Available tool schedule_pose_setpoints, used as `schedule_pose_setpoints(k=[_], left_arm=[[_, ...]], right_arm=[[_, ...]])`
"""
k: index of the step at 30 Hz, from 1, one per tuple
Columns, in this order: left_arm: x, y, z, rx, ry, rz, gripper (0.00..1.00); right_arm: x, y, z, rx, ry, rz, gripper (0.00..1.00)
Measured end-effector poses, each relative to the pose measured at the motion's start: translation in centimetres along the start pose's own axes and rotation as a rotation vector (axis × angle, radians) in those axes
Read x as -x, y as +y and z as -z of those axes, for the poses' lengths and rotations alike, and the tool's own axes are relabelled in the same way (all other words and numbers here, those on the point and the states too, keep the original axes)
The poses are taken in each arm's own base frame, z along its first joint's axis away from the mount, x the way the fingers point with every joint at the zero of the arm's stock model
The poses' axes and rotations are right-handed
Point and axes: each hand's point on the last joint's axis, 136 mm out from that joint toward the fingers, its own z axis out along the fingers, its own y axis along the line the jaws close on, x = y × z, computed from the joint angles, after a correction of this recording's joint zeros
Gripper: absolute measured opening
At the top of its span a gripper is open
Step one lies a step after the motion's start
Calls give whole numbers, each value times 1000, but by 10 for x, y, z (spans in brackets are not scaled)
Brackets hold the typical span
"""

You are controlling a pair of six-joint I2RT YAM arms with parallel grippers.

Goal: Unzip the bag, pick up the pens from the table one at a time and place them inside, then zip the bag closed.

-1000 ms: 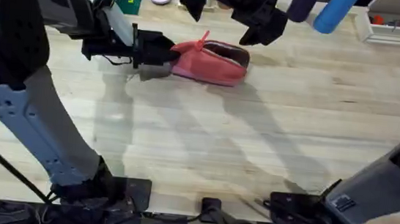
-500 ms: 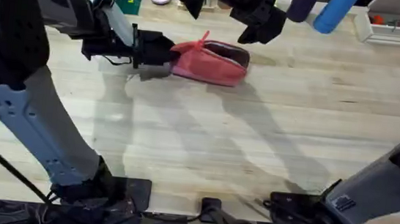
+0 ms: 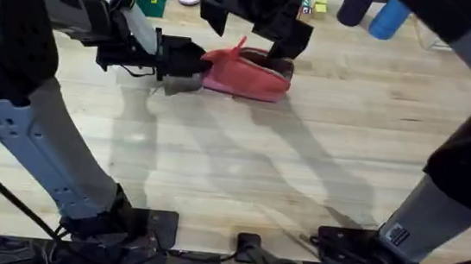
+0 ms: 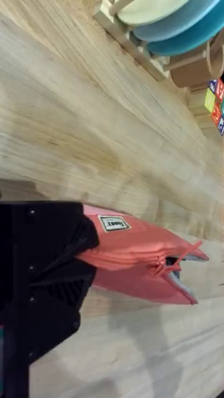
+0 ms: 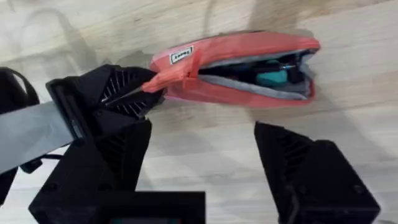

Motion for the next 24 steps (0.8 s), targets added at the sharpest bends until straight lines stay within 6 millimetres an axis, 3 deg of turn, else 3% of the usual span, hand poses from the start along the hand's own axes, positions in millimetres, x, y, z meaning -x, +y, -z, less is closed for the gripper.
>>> schedule_pose_setpoints(k=[15, 24], left_arm=[[0, 0, 0, 0, 0, 0, 42], [0, 0, 0, 0, 0, 0, 42]], right_arm=[[3, 20, -46, 3, 0, -3, 996], [6, 26, -52, 21, -11, -10, 995]])
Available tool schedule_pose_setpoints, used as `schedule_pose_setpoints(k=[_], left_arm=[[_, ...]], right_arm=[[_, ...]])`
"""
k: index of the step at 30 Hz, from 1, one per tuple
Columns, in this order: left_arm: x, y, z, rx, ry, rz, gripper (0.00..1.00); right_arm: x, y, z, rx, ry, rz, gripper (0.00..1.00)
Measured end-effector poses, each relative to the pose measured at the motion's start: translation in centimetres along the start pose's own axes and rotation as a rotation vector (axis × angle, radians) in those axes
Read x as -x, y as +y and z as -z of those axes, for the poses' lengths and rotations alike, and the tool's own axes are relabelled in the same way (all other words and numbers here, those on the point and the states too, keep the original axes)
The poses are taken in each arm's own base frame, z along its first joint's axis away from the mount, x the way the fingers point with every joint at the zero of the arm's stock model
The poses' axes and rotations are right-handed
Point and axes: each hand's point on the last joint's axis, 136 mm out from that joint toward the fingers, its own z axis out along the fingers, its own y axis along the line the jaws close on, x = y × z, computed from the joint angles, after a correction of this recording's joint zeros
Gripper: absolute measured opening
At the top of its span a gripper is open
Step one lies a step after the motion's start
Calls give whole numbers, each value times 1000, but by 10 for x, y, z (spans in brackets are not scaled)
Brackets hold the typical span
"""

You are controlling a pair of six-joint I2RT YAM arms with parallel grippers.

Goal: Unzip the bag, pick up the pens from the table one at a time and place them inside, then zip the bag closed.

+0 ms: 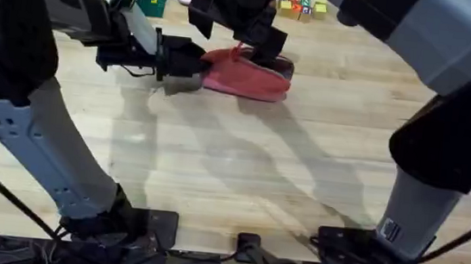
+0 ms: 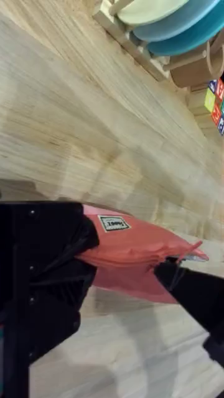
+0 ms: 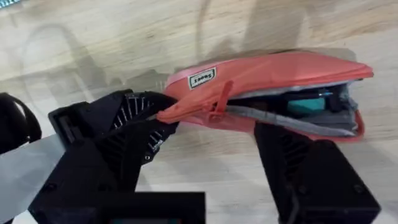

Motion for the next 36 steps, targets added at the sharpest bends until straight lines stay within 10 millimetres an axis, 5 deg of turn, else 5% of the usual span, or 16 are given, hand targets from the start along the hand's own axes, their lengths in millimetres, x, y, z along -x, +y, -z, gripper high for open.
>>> schedule_pose_setpoints(k=[8, 36], left_arm=[[0, 0, 0, 0, 0, 0, 42], [0, 0, 0, 0, 0, 0, 42]], right_arm=[[-3, -2, -15, -27, 16, -3, 980], [-4, -3, -19, -36, 19, -2, 633]])
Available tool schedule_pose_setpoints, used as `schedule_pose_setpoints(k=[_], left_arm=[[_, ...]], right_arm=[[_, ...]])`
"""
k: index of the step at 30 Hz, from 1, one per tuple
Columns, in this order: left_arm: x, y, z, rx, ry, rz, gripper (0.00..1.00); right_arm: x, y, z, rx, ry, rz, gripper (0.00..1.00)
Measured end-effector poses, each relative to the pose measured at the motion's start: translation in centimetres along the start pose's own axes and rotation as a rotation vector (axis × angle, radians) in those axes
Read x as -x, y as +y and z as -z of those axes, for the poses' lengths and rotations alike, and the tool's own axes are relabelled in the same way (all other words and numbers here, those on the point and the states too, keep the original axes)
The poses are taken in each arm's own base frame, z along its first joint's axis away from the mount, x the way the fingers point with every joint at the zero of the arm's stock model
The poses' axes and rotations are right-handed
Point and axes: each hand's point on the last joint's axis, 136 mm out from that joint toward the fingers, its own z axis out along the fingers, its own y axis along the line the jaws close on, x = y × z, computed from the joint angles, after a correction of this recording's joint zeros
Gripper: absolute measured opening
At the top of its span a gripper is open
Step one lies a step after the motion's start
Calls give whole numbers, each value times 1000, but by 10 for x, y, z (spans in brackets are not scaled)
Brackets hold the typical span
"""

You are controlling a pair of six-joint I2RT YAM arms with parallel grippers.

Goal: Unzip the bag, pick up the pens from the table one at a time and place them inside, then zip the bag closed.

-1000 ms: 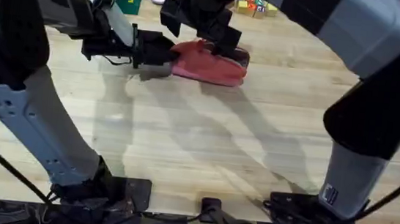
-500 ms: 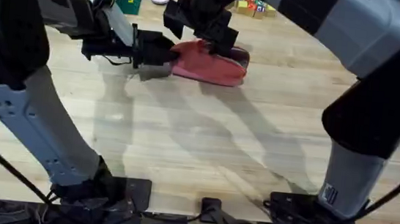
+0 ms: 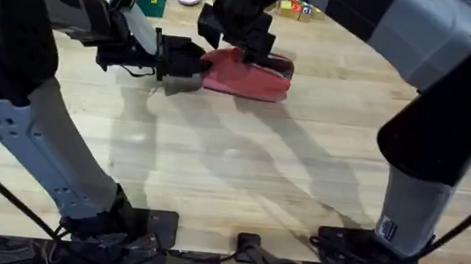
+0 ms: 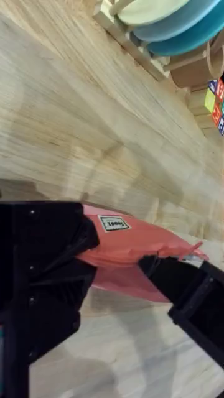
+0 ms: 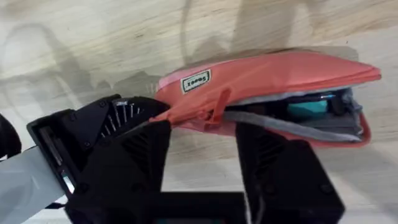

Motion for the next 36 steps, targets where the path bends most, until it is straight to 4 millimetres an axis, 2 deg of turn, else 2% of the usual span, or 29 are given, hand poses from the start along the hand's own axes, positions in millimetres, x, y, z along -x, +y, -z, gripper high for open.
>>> schedule_pose_setpoints(k=[5, 19, 21, 27, 30, 32, 36], left_arm=[[0, 0, 0, 0, 0, 0, 42], [0, 0, 0, 0, 0, 0, 42], [0, 0, 0, 0, 0, 0, 41], [0, 0, 0, 0, 0, 0, 41], [0, 0, 0, 0, 0, 0, 41], [0, 0, 0, 0, 1, 0, 41], [0, 0, 0, 0, 0, 0, 41]], right_arm=[[1, -1, 0, -4, -5, -1, 430], [1, -1, 0, -5, -6, -1, 319], [1, -2, 0, -8, -7, -2, 254], [1, -3, 0, -12, -5, -2, 208], [0, -3, 0, -14, -4, -3, 85], [1, -4, 0, -14, -4, -5, 40], [2, -4, 0, -14, -4, -6, 33]])
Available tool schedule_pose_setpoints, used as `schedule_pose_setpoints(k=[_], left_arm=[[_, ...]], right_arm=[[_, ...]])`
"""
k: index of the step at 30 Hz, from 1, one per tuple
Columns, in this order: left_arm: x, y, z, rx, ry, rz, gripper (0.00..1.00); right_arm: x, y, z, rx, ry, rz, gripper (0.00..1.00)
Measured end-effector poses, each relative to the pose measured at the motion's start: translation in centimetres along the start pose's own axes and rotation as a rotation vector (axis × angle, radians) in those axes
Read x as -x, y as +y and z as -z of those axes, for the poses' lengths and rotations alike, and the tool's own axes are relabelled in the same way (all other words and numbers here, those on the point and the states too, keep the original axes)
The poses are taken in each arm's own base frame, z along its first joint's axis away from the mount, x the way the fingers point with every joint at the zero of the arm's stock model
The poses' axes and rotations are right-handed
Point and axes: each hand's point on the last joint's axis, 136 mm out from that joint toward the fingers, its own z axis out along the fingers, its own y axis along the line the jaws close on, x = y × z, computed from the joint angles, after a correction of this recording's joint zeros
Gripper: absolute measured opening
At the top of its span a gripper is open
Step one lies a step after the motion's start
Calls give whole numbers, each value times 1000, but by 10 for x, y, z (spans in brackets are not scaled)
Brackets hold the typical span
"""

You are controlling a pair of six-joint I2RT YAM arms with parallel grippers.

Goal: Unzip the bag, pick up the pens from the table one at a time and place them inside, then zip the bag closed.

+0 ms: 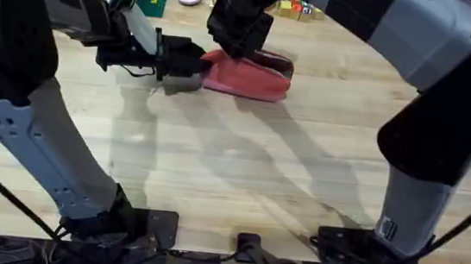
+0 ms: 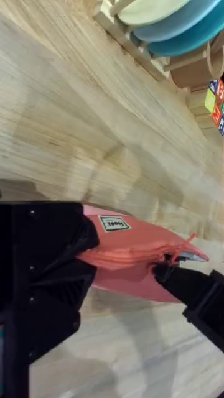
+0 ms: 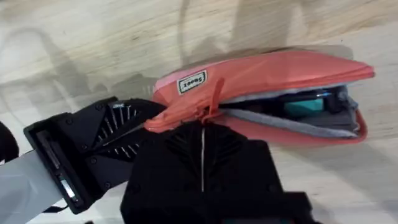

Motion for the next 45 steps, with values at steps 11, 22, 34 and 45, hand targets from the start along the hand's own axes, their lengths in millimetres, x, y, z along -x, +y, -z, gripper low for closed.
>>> schedule_pose_setpoints(k=[11, 22, 34, 45], left_arm=[[0, 0, 0, 0, 0, 0, 42], [0, 0, 0, 0, 0, 0, 42], [0, 0, 0, 1, 0, -4, 42], [0, 0, 0, 1, 0, -4, 42]], right_arm=[[1, -1, 0, -3, -5, 3, 33], [2, -1, 0, -4, -7, 3, 33], [2, -1, 0, -2, -10, 11, 33], [16, -29, -3, -72, 9, -27, 33]])
